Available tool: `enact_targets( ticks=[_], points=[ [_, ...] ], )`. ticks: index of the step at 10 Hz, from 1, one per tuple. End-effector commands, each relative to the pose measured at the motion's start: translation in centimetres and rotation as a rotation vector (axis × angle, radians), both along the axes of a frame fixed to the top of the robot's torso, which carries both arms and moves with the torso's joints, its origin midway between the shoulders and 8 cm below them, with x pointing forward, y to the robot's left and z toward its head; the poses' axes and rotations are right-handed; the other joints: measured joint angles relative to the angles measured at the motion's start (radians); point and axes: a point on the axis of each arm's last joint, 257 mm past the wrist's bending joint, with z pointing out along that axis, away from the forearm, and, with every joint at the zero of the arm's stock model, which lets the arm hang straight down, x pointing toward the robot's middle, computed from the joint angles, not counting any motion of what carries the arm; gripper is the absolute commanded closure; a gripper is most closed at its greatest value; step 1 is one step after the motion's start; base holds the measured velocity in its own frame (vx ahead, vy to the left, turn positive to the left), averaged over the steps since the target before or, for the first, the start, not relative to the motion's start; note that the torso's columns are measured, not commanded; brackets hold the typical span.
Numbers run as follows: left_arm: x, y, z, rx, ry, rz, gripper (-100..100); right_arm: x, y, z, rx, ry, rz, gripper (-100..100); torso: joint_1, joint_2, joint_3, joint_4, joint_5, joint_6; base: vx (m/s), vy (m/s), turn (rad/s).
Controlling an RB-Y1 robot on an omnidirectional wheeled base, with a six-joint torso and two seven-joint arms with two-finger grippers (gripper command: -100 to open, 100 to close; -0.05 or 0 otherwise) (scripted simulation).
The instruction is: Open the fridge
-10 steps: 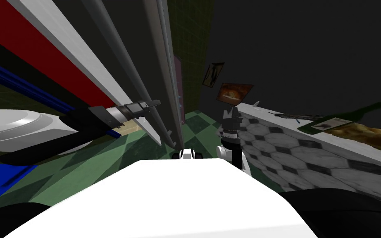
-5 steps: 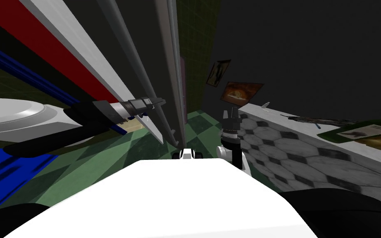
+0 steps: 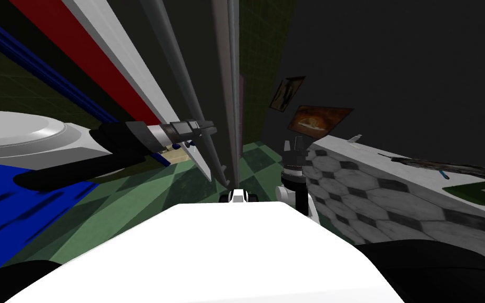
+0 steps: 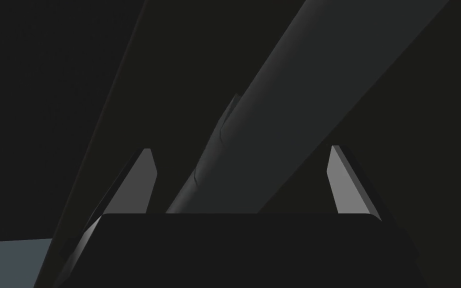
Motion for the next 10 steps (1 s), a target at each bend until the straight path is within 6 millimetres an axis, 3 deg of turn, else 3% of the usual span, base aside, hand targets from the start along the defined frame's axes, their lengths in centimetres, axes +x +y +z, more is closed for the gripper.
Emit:
enact_targets(
  ticks=[1,3,4,5,10],
  points=[
    [0.0,-1.8,1.0,-0.004,-0.007,-0.037,-100,0.0,0.0,0.0,0.000,0.000,0.000,0,0.000,0.000,0.001,0.000,0.000,-0.001,0.021,0.007,0.075],
    [-0.2,-3.4,1.5,-0.012,-0.004,-0.067,-100,0.0,0.0,0.0,0.000,0.000,0.000,0,-0.001,0.001,0.001,0.000,-0.001,-0.001,0.018,0.006,0.126],
    [-0.2,-3.0,1.4,-0.011,-0.001,-0.059,-100,0.0,0.0,0.0,0.000,0.000,0.000,0,-0.001,0.002,0.002,0.000,0.000,0.000,0.007,0.000,0.006],
    [-0.2,-3.1,1.4,-0.012,-0.002,-0.060,0,0.0,0.0,0.0,0.000,0.000,0.000,0,-0.001,0.002,0.002,0.001,0.000,0.000,0.000,0.000,0.000],
    [-0.2,-3.1,1.4,-0.012,-0.002,-0.060,0,0.0,0.0,0.0,0.000,0.000,0.000,0,-0.001,0.001,0.001,0.000,0.000,-0.001,0.000,0.000,0.000]
  ],
)
